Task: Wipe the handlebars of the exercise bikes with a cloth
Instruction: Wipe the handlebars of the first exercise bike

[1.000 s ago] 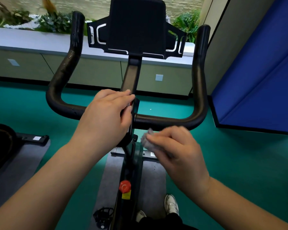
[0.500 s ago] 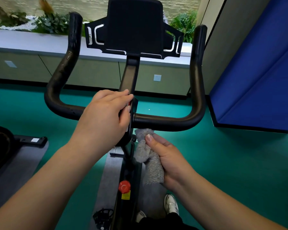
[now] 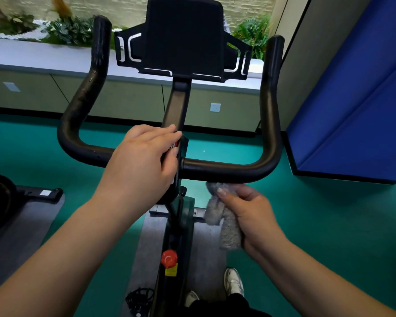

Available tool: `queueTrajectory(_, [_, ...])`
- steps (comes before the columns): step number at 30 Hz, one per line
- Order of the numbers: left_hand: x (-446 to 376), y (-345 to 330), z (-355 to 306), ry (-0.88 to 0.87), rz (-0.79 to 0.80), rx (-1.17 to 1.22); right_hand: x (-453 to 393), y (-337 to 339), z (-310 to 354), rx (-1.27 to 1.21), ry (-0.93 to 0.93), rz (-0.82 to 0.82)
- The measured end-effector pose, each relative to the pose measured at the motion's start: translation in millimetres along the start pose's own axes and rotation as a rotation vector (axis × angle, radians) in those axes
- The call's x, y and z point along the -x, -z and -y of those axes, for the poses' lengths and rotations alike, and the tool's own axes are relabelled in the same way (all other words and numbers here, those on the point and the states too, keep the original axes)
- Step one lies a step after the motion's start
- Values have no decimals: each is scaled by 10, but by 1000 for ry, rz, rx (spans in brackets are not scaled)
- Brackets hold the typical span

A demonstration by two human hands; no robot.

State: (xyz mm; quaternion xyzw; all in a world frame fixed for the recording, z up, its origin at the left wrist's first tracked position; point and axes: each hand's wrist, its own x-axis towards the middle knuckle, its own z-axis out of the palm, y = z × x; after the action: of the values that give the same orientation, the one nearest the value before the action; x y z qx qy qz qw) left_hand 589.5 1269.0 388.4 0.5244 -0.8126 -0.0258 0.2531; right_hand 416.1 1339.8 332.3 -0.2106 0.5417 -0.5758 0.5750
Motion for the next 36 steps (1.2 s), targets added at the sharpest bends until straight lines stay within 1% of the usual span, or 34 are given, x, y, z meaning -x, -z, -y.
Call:
queueTrajectory(2, [3, -10, -9, 7, -4, -4, -32, -6, -25, 24, 32, -34])
queueTrajectory(5, [-11, -9, -31, 20, -7, -5, -56, -210, -140, 104, 23, 14])
queueTrajectory(8, [-25, 0, -45, 15, -16, -11, -45, -292, -181, 68, 6, 43])
queueTrajectory(12, [-17, -16, -31, 30, -22, 5, -27, -15, -48, 63, 71, -34])
queueTrajectory(16, [-4, -31, -22, 35, -29, 22, -24, 180, -26, 11, 29, -89])
queueTrajectory(19, [-15, -19, -23, 41, -16, 27, 28, 213, -92, 54, 45, -109])
queueTrajectory(23, [-30, -20, 0, 34, -21, 27, 74, 313, -98, 184, 215, -296])
queueTrajectory(26, [-23, -37, 2, 32, -28, 27, -13, 316, -96, 190, 225, -371])
queueTrajectory(28, [-21, -35, 3, 31, -22, 29, -52, 210, -111, 196, 208, -347])
queueTrajectory(32, [-14, -19, 6, 35, -10, 21, 14, 19, -182, 193, 180, -211])
queueTrajectory(34, [-9, -19, 8, 27, -20, 20, 15, 76, -136, 185, 201, -235])
queueTrajectory(36, [-10, -20, 9, 23, -32, 23, -26, 191, -49, 89, 211, -296])
